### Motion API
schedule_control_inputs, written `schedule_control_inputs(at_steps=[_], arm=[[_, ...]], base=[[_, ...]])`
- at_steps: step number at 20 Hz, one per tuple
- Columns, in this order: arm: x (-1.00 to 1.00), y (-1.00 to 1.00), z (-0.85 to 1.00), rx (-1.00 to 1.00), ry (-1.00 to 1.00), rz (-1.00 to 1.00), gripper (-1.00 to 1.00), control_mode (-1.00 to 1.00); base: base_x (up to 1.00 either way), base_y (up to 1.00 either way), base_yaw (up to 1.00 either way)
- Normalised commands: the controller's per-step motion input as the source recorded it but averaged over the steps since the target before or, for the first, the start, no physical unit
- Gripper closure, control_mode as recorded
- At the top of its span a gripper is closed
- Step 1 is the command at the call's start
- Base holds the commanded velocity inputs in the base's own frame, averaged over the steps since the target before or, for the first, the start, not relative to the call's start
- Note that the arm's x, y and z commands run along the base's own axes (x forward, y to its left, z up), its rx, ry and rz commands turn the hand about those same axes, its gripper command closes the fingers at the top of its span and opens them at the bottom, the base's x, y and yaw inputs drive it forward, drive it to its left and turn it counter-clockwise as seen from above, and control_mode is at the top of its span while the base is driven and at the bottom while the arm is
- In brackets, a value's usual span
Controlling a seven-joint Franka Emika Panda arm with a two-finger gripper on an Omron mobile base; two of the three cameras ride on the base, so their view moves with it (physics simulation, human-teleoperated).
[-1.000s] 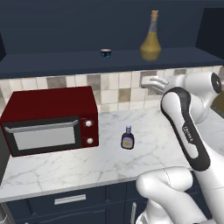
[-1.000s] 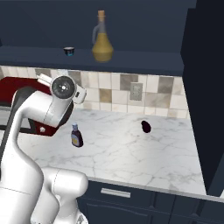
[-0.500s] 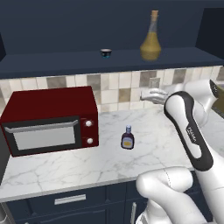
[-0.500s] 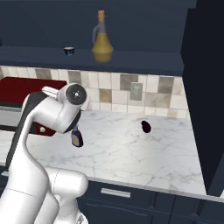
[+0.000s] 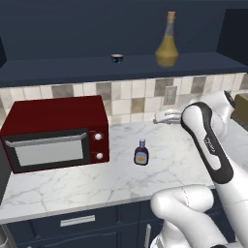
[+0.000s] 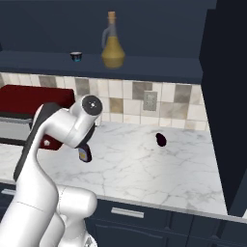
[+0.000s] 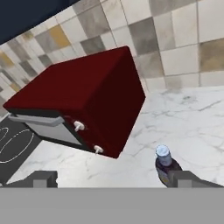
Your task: Pick the oil and vinegar bottle and condiment bottle from the counter and place them in the cabinet.
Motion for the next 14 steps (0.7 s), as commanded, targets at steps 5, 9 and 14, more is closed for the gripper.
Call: schedule_control_inputs(at_steps=[5, 9, 14], arm=[[0.11, -0.05, -0.23, -0.09, 0.0, 0.11, -1.0, -1.0], [0.1, -0.12, -0.15, -0.09, -0.01, 0.12, -1.0, -1.0], [0.11, -0.13, -0.25, -0.05, 0.0, 0.17, -1.0, -1.0]], base=[[0.0, 0.0, 0.0], [0.0, 0.0, 0.0], [0.0, 0.0, 0.0]])
